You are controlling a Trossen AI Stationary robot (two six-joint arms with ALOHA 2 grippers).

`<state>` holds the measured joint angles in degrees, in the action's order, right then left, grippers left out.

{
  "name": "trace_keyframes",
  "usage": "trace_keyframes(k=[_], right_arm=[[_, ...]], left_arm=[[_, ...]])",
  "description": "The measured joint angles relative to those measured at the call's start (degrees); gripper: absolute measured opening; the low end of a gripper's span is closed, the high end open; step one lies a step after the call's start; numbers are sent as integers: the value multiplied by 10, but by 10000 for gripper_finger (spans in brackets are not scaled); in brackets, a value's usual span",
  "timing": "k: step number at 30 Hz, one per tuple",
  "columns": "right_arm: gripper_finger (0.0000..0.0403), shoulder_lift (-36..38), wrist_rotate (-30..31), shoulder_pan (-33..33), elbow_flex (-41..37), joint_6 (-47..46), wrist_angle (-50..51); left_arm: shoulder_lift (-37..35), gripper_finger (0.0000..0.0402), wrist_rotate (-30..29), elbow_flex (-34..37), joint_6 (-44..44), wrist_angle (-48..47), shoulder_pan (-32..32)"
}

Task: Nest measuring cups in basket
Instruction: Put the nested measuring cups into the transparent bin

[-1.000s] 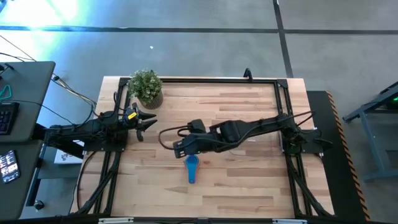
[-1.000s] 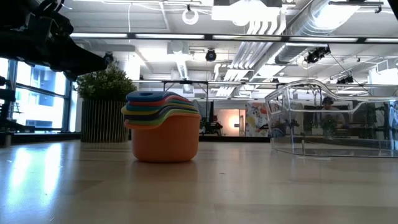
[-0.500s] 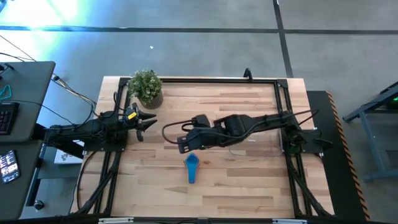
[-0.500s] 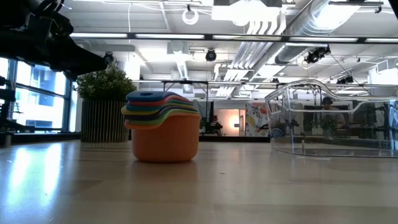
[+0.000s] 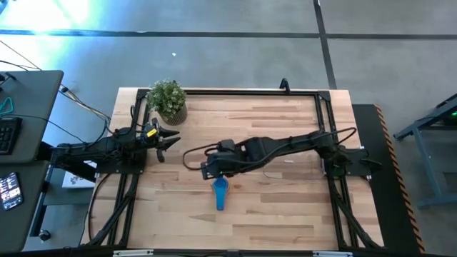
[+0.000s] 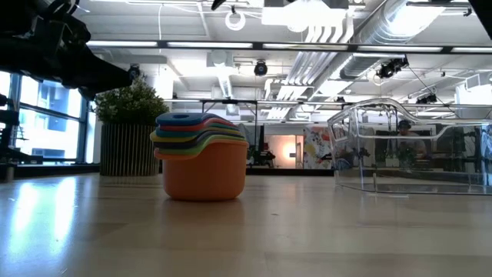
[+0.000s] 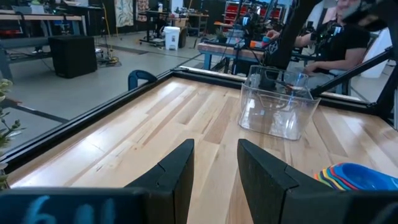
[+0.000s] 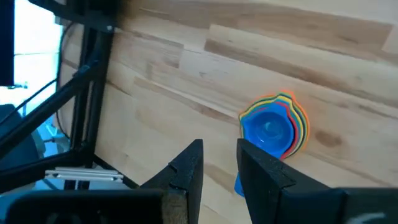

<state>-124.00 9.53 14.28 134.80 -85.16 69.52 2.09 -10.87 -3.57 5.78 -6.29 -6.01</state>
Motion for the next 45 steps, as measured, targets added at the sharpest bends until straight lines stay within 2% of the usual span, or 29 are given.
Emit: trace_keyframes(k=[7,11,18,25,30,45], right_arm=[[93,-29,-24,18,0,-93,5],[114,-41,-16,29,0,-112,13],[185,-44,-11,42,-28,-124,11],[265,-44,-19,54,-85,-137,-41],[304,-44,-20,58,-117,-140,-73],[315,-44,-54,57,-199,-181,-182]], left_arm=[[0,113,0,0,0,0,0],[0,113,0,0,0,0,0],[0,113,0,0,0,0,0],[0,113,0,0,0,0,0],[0,113,0,0,0,0,0],[0,113,0,0,0,0,0]])
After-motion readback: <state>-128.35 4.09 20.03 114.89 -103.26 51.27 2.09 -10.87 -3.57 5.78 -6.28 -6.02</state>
